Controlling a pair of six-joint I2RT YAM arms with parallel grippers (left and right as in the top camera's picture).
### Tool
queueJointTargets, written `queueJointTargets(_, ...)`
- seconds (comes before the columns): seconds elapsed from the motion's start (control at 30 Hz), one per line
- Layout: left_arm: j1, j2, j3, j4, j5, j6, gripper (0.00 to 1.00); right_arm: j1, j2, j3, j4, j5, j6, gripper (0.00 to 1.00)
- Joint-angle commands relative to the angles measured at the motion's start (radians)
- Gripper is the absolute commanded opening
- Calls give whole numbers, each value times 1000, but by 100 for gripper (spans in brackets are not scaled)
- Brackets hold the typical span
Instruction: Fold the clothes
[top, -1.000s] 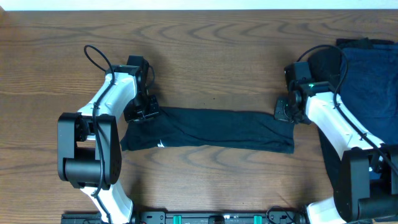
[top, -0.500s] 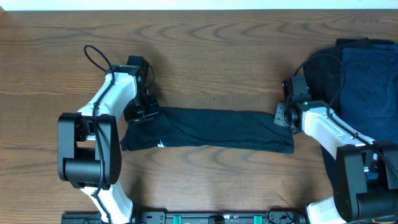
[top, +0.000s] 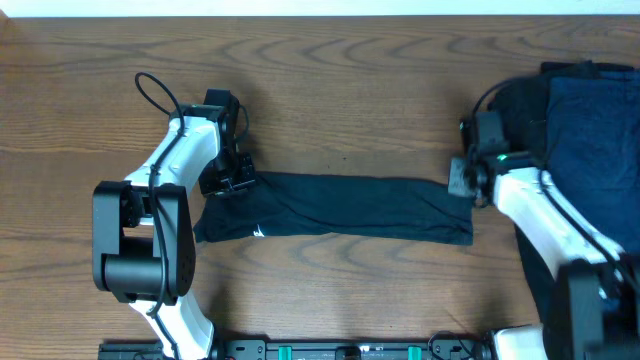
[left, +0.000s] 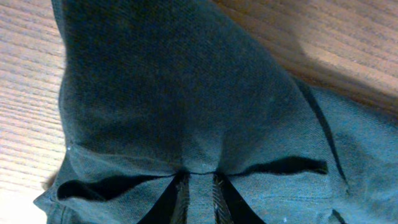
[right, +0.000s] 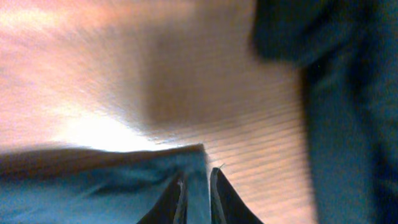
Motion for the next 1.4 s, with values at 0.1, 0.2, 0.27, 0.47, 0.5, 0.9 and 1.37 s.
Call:
queueJointTargets(0.1, 0, -22, -4, 1, -5, 6, 17, -7, -134, 77, -110, -98, 29, 2)
queueJointTargets(0.2, 0, -22, -4, 1, -5, 6, 17, -7, -132, 67, -193, -123, 91, 1)
queueJointTargets(0.27, 0, -22, -4, 1, -5, 5, 17, -7, -126, 47, -214, -146, 97, 1)
queueJointTargets(0.47, 0, -22, -4, 1, -5, 6, 17, -8, -73, -72, -136, -200, 96, 1)
queueJointTargets(0.5, 0, -22, -4, 1, -5, 5, 17, -8, -62, -90, -116, -188, 96, 1)
queueJointTargets(0.9, 0, -22, -4, 1, -5, 6, 17, -8, 84, -154, 167, -11, 88, 1)
queueJointTargets(1.37, 0, -22, -4, 1, -5, 6, 17, -8, -92, 13, -229, -197, 67, 1)
